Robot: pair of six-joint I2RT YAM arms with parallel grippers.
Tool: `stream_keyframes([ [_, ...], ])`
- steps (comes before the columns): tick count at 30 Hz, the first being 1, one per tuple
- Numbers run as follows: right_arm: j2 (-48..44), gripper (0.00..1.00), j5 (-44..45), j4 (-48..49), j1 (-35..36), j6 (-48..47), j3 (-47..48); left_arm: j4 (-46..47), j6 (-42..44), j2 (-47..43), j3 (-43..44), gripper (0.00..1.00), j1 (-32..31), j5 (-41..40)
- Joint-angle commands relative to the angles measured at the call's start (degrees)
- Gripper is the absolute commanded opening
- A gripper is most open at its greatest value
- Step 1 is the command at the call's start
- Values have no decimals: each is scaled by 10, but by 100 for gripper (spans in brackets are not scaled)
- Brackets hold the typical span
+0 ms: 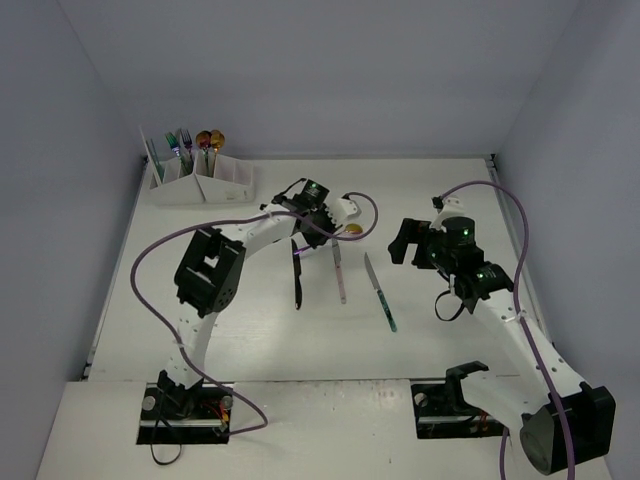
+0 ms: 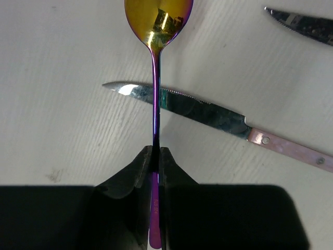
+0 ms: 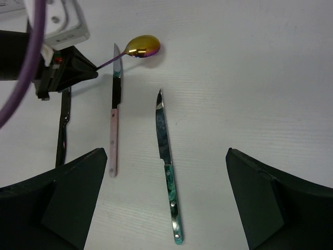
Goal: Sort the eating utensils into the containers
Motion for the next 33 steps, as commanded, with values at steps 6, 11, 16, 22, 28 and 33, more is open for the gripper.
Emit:
stream_keyframes([
  [6, -13, 97, -19, 15, -2, 1, 18, 302, -159, -243, -102, 0, 101, -56],
  [11, -6, 97, -29, 15, -2, 1, 23, 398, -192, -271, -134, 0, 163, -141],
  [16, 9, 97, -41, 14, -2, -8, 29, 488, -258, -225, -128, 0, 231, -217],
  [22, 18, 97, -59, 14, -2, -9, 29, 595, -283, -156, -112, 0, 280, -251],
  [28, 26, 97, -67, 14, -2, -16, 24, 689, -280, -92, -99, 0, 301, -296],
  [33, 28, 97, -72, 14, -3, -22, 19, 737, -277, -69, -101, 0, 319, -304],
])
